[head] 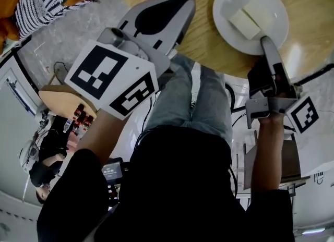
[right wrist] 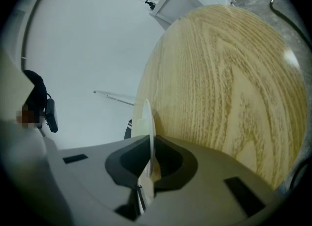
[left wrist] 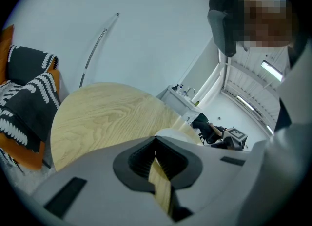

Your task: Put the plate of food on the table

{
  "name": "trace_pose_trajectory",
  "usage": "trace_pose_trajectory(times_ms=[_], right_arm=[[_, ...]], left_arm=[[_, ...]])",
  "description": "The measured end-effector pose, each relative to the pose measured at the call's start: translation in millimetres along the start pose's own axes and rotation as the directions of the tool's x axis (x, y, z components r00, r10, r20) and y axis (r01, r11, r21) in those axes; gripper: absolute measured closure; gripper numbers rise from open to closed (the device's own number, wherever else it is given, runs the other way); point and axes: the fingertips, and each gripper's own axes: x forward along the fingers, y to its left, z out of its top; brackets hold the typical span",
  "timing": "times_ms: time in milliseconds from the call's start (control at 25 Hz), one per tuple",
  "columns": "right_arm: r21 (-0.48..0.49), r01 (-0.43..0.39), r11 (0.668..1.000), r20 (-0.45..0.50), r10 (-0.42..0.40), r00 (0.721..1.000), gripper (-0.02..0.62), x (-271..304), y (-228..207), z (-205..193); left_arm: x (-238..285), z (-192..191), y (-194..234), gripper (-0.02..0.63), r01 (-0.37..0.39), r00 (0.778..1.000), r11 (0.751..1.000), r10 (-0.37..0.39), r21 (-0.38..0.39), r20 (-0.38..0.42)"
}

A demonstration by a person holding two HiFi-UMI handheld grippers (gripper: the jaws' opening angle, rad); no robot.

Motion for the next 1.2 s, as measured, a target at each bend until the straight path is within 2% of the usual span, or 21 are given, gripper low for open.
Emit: trace_pose_trajectory(times_ms=[400, 600, 880, 1080, 1200], right_arm=[[-0.003, 0.073, 0.997, -0.029, -0.073, 0.997, 0.572, 7, 5, -2], [-0.057, 0.117, 0.991, -0.027, -0.119, 0.993, 0.568, 6, 14, -2], [-0.078, 0.15, 0.986, -0.07, -0.156, 0.985, 0.558, 22, 6, -4], [-0.098, 0.142, 0.985, -0.115, -0.153, 0.982, 0.558, 27, -5, -11], [-0.129, 0.091, 0.987, -0.162, -0.111, 0.98, 0.509, 28, -3, -19]], left_arm=[[-3, 8, -3, 0.598, 0.017, 1.0, 1.0, -0.017, -0.008, -0.013], [-7, 15, -6, 0.598, 0.024, 1.0, 1.0, -0.024, -0.003, -0.016], [5, 10, 5, 0.598, 0.037, 0.999, 0.999, -0.038, -0.015, -0.036], [7, 5, 11, 0.598, 0.05, 0.998, 0.999, -0.051, -0.018, -0.036], [5, 3, 15, 0.598, 0.053, 0.998, 0.998, -0.054, -0.016, -0.038]])
